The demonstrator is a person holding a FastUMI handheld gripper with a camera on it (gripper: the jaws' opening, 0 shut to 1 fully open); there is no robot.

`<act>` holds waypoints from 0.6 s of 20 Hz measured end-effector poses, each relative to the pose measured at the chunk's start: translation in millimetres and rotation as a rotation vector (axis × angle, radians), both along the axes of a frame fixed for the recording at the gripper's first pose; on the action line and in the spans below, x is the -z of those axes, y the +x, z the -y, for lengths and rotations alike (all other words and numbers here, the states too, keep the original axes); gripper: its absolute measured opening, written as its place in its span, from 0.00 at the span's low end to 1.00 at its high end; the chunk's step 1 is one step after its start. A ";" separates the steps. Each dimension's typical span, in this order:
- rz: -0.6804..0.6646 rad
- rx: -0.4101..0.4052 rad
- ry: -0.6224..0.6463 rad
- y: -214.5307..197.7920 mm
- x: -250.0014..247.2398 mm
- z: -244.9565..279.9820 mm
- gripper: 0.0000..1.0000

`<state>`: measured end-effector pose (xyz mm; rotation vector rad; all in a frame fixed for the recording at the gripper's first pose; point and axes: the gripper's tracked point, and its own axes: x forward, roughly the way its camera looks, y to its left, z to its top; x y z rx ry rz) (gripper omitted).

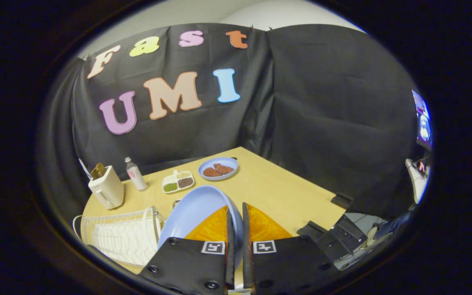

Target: Take the plate from the dish rack, then take the spoon from the basket and place it into the plate.

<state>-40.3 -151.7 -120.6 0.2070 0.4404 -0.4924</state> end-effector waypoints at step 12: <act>0.079 0.059 0.318 -38.8 57.5 18.9 0.11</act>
